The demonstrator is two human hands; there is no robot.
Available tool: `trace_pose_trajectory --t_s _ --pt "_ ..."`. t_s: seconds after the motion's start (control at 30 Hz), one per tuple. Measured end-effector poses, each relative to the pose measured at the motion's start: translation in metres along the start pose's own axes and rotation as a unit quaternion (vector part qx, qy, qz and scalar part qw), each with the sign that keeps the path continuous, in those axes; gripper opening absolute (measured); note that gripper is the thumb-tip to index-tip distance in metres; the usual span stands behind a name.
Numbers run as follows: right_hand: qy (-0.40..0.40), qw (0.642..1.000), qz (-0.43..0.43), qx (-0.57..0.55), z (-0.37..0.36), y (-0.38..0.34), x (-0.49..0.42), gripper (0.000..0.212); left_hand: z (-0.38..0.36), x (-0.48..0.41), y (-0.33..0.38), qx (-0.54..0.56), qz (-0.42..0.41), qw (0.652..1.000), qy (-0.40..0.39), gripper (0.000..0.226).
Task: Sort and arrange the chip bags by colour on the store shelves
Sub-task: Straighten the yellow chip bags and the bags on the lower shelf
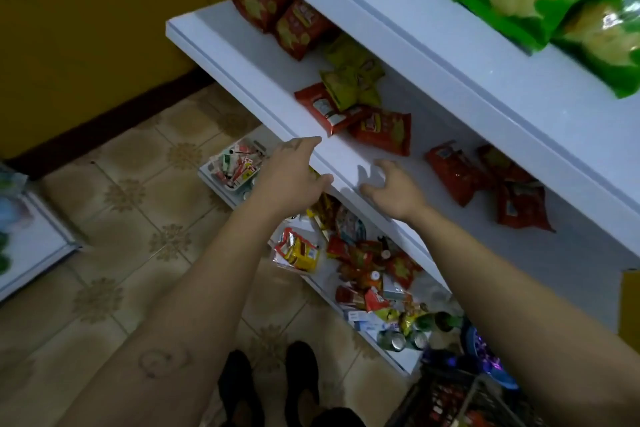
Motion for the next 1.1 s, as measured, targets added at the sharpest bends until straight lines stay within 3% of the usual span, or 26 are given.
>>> trace_pose_trajectory --t_s 0.3,0.47,0.53,0.6,0.7,0.83,1.1 --pt "0.010 0.998 0.056 -0.002 0.015 -0.069 -0.034 0.054 0.022 -0.019 -0.046 0.018 0.032 0.998 0.060 0.069" --pt "-0.008 1.000 -0.003 -0.012 0.005 -0.118 -0.080 0.049 0.043 -0.048 -0.101 0.042 0.017 0.997 0.069 0.068" --pt "0.017 0.999 -0.043 -0.005 0.008 -0.137 -0.100 0.041 0.052 -0.062 -0.125 0.044 0.006 0.997 0.061 0.067" --pt "0.109 0.994 -0.011 0.018 0.023 -0.172 -0.117 0.033 0.063 -0.074 -0.150 0.037 -0.012 0.998 0.058 0.067" --pt "0.172 0.982 0.039 0.067 0.025 -0.210 -0.144 0.044 0.077 -0.090 -0.174 0.020 -0.044 0.997 0.053 0.066" --pt "0.164 0.977 0.005 0.133 0.021 -0.226 -0.181 0.036 0.083 -0.113 -0.184 0.030 -0.084 0.995 0.046 0.065" --pt "0.069 0.972 -0.059 0.217 0.004 -0.216 -0.247 0.053 0.083 -0.123 -0.202 0.095 -0.082 0.988 0.085 0.063"
Point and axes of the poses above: each hand's wrist, its own x-axis away from the middle knuckle, its own z-axis out of the back of the hand, y = z × x, the point moved 10 cm from there along -x, towards the middle knuckle, and after that the axes turned 14 degrees about -z, right-handed, at the moved point
